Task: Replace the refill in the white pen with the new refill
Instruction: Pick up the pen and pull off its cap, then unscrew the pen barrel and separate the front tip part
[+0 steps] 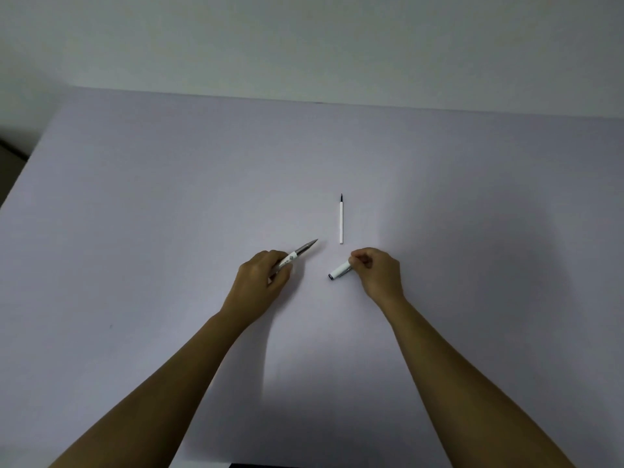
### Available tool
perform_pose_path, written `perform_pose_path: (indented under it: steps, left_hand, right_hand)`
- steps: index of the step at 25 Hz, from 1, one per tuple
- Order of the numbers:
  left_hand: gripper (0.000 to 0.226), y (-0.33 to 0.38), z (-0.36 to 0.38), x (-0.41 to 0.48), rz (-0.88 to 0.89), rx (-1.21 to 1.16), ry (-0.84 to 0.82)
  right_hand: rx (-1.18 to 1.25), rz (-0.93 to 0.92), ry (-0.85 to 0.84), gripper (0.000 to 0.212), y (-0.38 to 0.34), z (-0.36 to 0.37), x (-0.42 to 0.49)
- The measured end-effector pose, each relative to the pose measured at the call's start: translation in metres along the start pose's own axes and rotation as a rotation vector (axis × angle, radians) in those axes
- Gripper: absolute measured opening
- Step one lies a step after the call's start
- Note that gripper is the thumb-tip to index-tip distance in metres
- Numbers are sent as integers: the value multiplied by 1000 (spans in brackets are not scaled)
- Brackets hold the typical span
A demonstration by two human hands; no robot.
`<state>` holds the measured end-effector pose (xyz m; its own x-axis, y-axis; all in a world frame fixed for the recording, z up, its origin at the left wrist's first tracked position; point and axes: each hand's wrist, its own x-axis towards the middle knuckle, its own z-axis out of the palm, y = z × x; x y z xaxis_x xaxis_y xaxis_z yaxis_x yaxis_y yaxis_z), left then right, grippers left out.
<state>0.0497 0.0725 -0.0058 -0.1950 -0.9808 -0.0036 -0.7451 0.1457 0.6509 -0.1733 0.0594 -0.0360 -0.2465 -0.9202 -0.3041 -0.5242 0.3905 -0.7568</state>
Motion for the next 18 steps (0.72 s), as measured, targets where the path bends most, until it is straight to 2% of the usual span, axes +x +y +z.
perform_pose_path:
  steps: [5,9,10,12,15,18]
  left_hand:
    - [15,8,-5,5,35,-10,-19]
    - [17,25,-15,11,101,-26,-54]
    - [18,30,-18,11,142,-16,-66]
    - [19,40,-22,10,243,25,-82]
    - [16,52,-25,12,333,91,-79]
    - [18,60,-28,10,343,149,-94]
  right_hand:
    - [-89,-63,26,25,-7,-5,-4]
    - [-121,-369,143,17,-39,-32,-6]
    - [-115,-456,110,19,-50,-41,-8]
    - [-146,-538,-74,26,-68,-53,-11]
    - [-386,-476,-405,40,-82,-63,-17]
    - [-458,-427,-532,33,-86,-71,-20]
